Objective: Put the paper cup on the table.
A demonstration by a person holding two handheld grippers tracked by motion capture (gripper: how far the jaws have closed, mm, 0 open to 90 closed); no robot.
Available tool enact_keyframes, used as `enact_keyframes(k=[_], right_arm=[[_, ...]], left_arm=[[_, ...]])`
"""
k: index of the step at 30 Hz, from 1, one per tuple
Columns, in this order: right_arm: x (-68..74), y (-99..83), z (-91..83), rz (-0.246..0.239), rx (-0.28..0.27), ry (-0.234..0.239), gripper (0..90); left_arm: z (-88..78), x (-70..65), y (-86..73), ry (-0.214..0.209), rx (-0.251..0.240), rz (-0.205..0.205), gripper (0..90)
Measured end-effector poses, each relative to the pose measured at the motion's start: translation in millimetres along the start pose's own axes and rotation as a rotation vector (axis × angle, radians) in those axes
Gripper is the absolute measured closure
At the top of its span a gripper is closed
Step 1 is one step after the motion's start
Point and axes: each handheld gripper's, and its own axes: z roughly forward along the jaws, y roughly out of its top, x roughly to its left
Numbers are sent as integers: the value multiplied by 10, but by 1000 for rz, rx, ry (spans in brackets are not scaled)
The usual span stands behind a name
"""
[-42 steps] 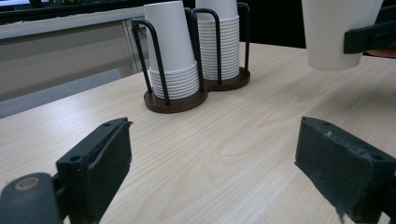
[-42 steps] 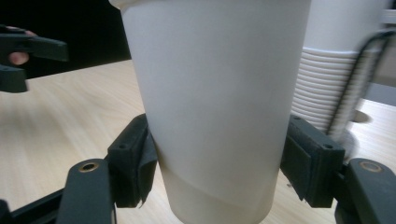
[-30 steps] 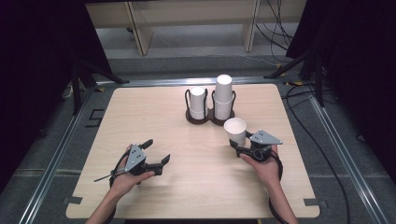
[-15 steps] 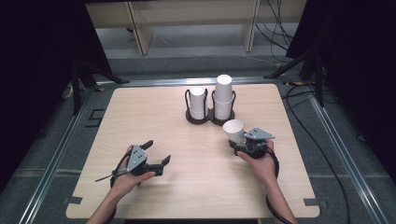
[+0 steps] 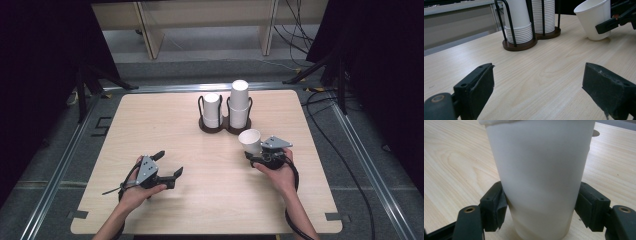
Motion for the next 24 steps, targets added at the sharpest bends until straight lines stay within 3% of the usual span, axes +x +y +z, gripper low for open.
enact_keyframes(k=[6, 7, 8, 9, 10, 12, 18, 20, 22, 23, 24], right_arm=[[-3, -16, -28, 12, 14, -13, 247], [-12, -21, -24, 17, 23, 7, 237], [-16, -24, -27, 23, 30, 22, 224], [0, -31, -40, 45, 33, 10, 217], [-16, -34, -52, 26, 27, -5, 217], [-13, -38, -74, 41, 25, -8, 203], [-26, -42, -157, 14, 22, -17, 185], [-22, -49, -194, 24, 29, -16, 182], [-18, -63, -231, 27, 36, -14, 181], [-25, -76, -235, 23, 31, -8, 181], [-7, -98, -272, 49, 47, -22, 181]], left_arm=[[3, -4, -7, -4, -3, 0, 99], [-1, -2, -7, -7, 3, 1, 98], [22, -4, -19, -9, -24, -6, 98], [22, 1, -21, -12, -21, -5, 98], [20, 2, -25, -9, -19, -8, 98], [14, 8, -29, -7, -15, -11, 98], [4, 35, -52, 0, -22, -11, 97], [-35, 39, -50, 8, 6, -13, 97], [-29, 50, -61, 8, -16, -15, 96], [-43, 60, -64, 8, -15, -16, 96], [-70, 65, -60, 17, 4, -17, 96]])
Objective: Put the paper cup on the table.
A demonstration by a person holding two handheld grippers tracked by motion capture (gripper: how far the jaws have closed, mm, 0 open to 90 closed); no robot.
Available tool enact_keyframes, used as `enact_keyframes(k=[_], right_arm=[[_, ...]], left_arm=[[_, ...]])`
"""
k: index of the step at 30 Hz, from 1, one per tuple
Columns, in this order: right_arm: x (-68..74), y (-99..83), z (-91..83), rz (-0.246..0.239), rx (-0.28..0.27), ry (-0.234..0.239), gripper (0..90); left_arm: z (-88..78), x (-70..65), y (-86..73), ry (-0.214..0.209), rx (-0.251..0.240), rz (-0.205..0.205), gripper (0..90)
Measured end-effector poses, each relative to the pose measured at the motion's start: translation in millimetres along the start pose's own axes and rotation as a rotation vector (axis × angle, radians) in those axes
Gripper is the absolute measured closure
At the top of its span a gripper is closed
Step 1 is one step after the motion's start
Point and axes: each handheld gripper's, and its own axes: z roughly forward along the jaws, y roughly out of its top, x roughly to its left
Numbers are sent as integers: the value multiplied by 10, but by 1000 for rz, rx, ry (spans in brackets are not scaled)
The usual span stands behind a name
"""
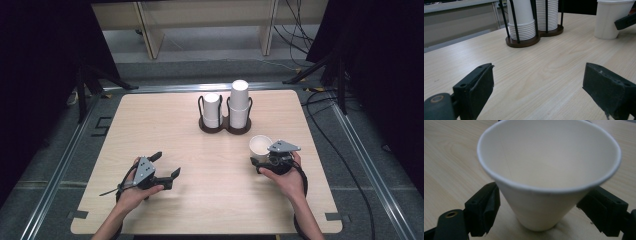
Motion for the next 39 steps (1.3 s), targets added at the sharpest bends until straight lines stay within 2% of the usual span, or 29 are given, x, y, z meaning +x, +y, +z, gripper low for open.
enact_keyframes(k=[1, 2, 3, 4, 6, 8, 10, 11, 13, 14, 15, 17, 18, 20, 21, 22, 23, 25, 28, 29, 30, 31, 32, 34, 35, 36, 37, 38, 39], right_arm=[[-22, -19, -4, -20, 2, 9, 182], [-27, -36, -10, -24, 5, 19, 182], [-37, -63, -44, -19, 20, 40, 181], [-43, -82, -67, -32, 22, 36, 182], [-54, -126, -128, -28, 21, 37, 182], [-55, -169, -196, -21, 14, 35, 189], [-48, -209, -268, -17, 4, 26, 197], [-48, -224, -300, -31, -6, -1, 198], [-49, -268, -372, -17, -28, -6, 201], [-41, -289, -398, 6, -35, 5, 202], [-46, -300, -428, 3, -43, 15, 205], [-40, -329, -487, 18, -71, 13, 208], [-46, -339, -518, 9, -82, 12, 209], [-49, -364, -576, 14, -108, 2, 212], [-57, -375, -611, 4, -132, -24, 215], [-49, -389, -634, 30, -140, -20, 217], [-71, -401, -642, 35, -148, 8, 217], [-78, -430, -676, 33, -162, -13, 220], [-89, -484, -711, 50, -200, -18, 222], [-97, -501, -735, 30, -215, -57, 223], [-85, -522, -742, 53, -225, -56, 223], [-80, -540, -735, 62, -244, -56, 223], [-85, -552, -750, 53, -237, -49, 223], [-89, -582, -768, 45, -266, -97, 223], [-88, -594, -762, 61, -279, -87, 222], [-106, -600, -772, 47, -283, -87, 222], [-98, -604, -776, 65, -289, -87, 222], [-94, -609, -788, 80, -286, -97, 222], [-111, -614, -799, 62, -299, -119, 223]], left_arm=[[8, 6, -8, -3, -21, -7, 96], [-16, 17, -6, 4, -11, -6, 96], [-18, 25, -12, 5, -23, -13, 95], [-30, 35, -14, 4, -24, -23, 95], [-43, 56, -18, 7, -37, -30, 95], [-81, 68, -20, 25, -13, -30, 95], [-87, 80, -34, 27, -20, -35, 95], [-78, 88, -47, 26, -36, -36, 95], [-88, 94, -56, 29, -35, -39, 95], [-99, 95, -57, 33, -28, -38, 94], [-119, 95, -55, 38, -10, -37, 94], [-119, 101, -62, 39, -16, -40, 94], [-126, 103, -61, 41, -10, -41, 94], [-131, 107, -59, 40, -6, -40, 94], [-130, 106, -60, 40, -8, -43, 94], [-131, 109, -61, 40, -6, -42, 94], [-130, 109, -62, 41, -6, -43, 94], [-129, 109, -66, 39, -4, -45, 94], [-129, 103, -63, 37, -17, -69, 94], [-129, 104, -61, 38, -18, -68, 94], [-110, 111, -67, 30, -40, -67, 94], [-110, 113, -66, 30, -42, -66, 93], [-111, 111, -66, 31, -41, -66, 93], [-108, 106, -67, 27, -47, -69, 93], [-108, 103, -67, 28, -50, -70, 93], [-106, 102, -65, 27, -51, -69, 93], [-122, 98, -57, 28, -34, -66, 93], [-112, 102, -60, 25, -42, -60, 93], [-108, 102, -59, 22, -44, -60, 93]])
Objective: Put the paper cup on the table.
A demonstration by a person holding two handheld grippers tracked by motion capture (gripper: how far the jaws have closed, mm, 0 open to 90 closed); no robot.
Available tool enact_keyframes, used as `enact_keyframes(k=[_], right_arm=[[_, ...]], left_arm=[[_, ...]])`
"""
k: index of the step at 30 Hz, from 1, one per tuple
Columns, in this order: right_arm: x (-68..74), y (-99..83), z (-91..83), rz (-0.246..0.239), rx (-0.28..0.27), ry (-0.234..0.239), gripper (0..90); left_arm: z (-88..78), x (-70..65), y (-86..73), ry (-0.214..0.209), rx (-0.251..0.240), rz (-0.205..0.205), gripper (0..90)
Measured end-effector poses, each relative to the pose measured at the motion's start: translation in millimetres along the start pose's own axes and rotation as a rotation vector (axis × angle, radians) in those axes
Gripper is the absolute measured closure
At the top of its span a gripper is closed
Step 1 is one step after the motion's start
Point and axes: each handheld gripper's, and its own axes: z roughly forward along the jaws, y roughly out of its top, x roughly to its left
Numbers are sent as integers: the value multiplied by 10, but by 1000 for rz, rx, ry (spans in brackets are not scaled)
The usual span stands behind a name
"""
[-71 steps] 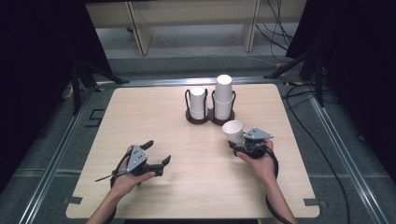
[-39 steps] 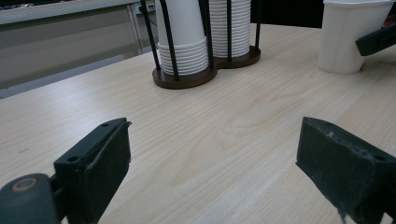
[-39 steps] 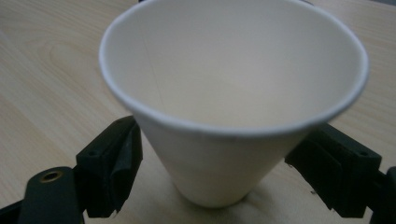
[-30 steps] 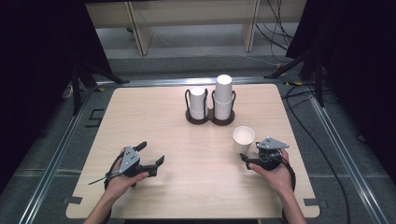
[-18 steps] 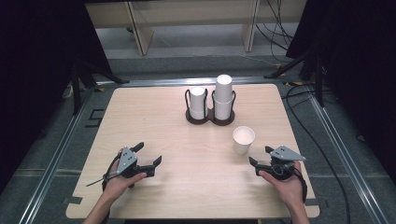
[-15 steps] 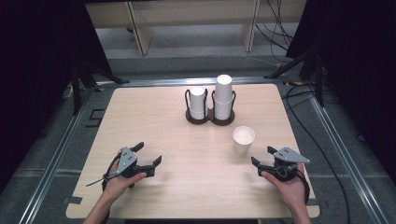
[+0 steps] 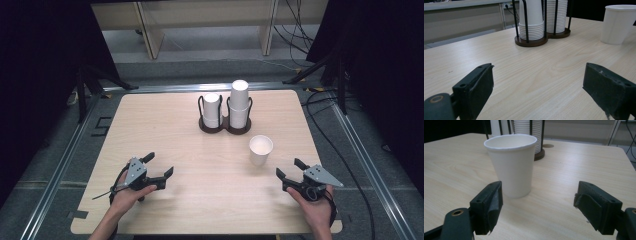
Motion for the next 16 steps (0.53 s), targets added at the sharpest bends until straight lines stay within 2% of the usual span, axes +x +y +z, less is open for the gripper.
enact_keyframes(k=[1, 2, 3, 5, 6, 7, 8, 9, 10, 11, 13, 15, 16], right_arm=[[-2, -16, 14, 2, -27, -6, 222], [-12, -21, 5, -11, -20, -8, 223], [2, -32, 6, 9, -32, -2, 223], [1, -34, -13, -23, -41, -22, 224], [8, -33, -27, -10, -34, -18, 224], [1, -43, -20, -17, -66, -24, 223], [-8, -45, -17, -12, -74, -3, 223], [4, -52, -18, 18, -77, -15, 219], [-2, -50, -25, 17, -72, -13, 218], [0, -53, -19, 26, -90, -5, 217], [6, -51, -33, 23, -77, -8, 217], [-11, -45, -42, -12, -74, -21, 215], [-9, -46, -43, -13, -74, -27, 215]], left_arm=[[2, -3, 1, -1, -3, 1, 93], [-20, -5, 13, 2, 22, 7, 93], [-21, -7, 14, 3, 18, 5, 92], [-23, -4, 19, 3, 15, 7, 92], [-23, -4, 22, 5, 15, 5, 92], [-22, -3, 25, 6, 15, 5, 92], [-20, -5, 28, 6, 16, 4, 92], [-12, -12, 30, 3, 13, 1, 93], [-2, -21, 31, 0, 12, 1, 92], [18, -32, 32, -10, 3, 2, 93], [52, -70, 45, -24, 15, -1, 92], [121, -113, 63, -49, 21, 12, 92], [156, -140, 71, -61, 28, 18, 92]])
